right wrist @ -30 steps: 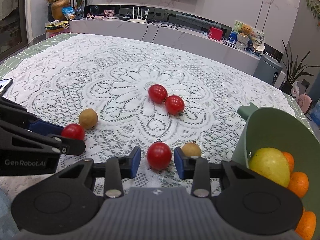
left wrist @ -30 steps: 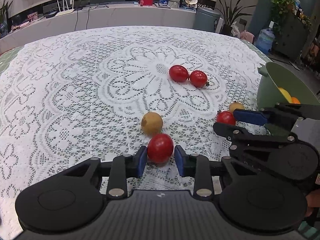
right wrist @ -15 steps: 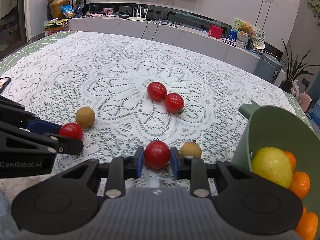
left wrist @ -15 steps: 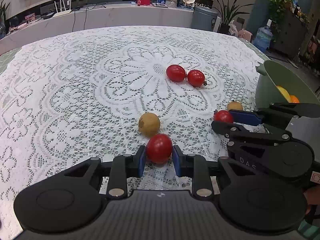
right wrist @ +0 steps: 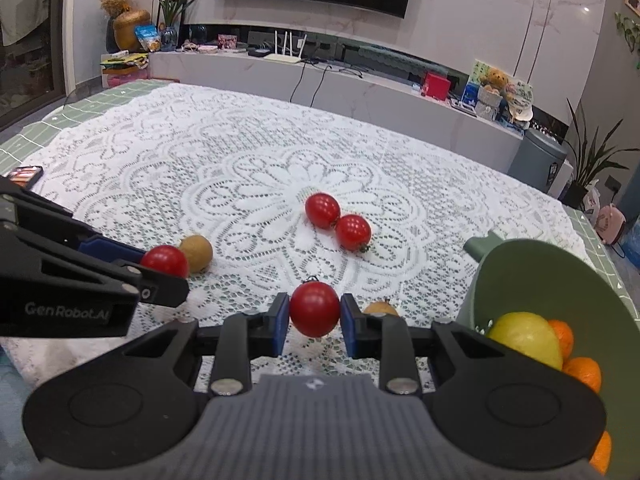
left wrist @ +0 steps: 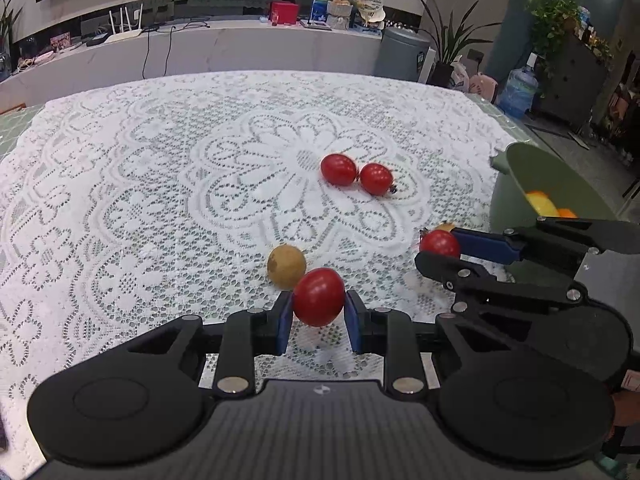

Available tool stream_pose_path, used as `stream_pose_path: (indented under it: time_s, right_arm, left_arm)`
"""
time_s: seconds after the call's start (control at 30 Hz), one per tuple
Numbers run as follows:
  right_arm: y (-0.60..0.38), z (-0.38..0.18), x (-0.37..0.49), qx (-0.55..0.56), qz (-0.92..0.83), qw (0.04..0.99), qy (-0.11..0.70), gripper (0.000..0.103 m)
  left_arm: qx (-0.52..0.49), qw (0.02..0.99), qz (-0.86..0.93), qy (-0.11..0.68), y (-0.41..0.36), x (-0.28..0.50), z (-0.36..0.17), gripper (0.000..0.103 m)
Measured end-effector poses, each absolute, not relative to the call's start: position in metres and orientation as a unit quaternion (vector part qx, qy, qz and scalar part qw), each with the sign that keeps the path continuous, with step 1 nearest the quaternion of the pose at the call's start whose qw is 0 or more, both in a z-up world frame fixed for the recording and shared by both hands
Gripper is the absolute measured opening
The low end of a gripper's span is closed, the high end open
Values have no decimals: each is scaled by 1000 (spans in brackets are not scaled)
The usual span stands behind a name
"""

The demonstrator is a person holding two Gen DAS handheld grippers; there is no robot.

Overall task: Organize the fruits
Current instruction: 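Carry both cherry tomatoes over the green colander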

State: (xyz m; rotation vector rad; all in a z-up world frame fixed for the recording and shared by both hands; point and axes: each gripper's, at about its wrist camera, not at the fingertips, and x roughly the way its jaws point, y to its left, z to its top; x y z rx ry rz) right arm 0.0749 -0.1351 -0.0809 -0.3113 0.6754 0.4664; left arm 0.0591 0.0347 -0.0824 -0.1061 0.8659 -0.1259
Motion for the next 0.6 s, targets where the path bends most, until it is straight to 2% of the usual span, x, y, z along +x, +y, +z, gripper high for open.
stream_pose_path:
  time_s: [0.6]
  right_arm:
    - [-178,-30,49,-109,228,925,285,24]
  left_arm:
    - [-60,915,-88,388,13,49,-39,31]
